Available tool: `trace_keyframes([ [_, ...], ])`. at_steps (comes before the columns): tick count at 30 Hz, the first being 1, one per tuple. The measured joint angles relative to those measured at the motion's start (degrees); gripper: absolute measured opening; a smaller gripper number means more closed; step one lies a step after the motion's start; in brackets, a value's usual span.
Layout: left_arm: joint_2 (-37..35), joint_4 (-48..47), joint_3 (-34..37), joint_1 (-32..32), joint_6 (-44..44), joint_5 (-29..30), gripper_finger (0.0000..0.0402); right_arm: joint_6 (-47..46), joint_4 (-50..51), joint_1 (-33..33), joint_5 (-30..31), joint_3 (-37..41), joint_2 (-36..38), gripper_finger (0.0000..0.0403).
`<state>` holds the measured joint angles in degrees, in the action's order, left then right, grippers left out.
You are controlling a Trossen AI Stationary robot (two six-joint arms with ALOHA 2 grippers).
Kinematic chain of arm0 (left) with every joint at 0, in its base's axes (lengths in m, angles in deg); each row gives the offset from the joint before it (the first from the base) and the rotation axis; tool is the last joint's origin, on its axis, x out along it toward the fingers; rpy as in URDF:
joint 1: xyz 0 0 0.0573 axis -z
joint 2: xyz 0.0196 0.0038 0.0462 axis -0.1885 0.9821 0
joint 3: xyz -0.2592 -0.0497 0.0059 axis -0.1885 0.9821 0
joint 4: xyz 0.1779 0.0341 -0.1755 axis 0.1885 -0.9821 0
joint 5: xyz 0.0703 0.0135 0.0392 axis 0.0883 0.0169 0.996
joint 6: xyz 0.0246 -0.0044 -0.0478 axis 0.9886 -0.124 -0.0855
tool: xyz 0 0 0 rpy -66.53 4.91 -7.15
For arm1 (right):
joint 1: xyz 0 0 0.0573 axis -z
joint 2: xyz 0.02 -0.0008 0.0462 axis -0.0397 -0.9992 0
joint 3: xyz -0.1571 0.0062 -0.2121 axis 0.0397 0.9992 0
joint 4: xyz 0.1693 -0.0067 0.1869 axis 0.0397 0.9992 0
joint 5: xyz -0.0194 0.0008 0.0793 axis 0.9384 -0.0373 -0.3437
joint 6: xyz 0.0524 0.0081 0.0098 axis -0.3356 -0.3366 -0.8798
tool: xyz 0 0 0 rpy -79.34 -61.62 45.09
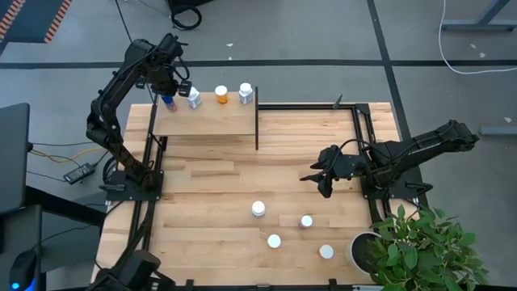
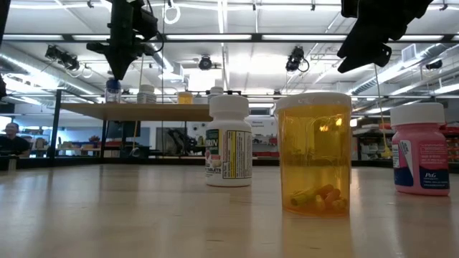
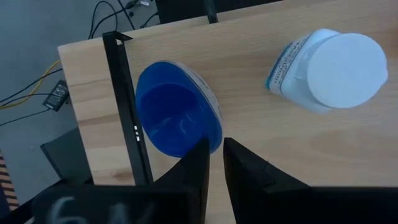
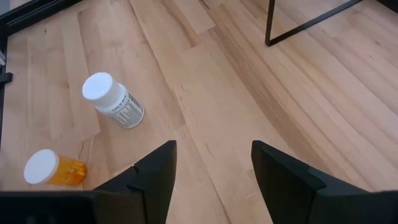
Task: Pick and place medicine bottles onto shelf by color
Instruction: Put the blue pill bottle on the shelf, then adjust the pill bottles on the shelf
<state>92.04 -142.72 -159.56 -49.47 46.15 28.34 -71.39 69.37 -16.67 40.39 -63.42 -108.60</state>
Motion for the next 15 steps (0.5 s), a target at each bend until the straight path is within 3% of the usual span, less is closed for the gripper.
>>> trace_keyframes([
  [9, 0.00, 0.02, 0.00, 3.98, -2.29, -1.01, 0.0068, -1.40, 0.00, 0.00, 0.02, 0.00, 0.00, 0.0216],
  [15, 0.00, 2.37, 0.00, 7.71, -2.45, -1.00, 0.0116, -1.56, 0.00, 0.00, 0.00, 0.00, 0.00, 0.0216],
])
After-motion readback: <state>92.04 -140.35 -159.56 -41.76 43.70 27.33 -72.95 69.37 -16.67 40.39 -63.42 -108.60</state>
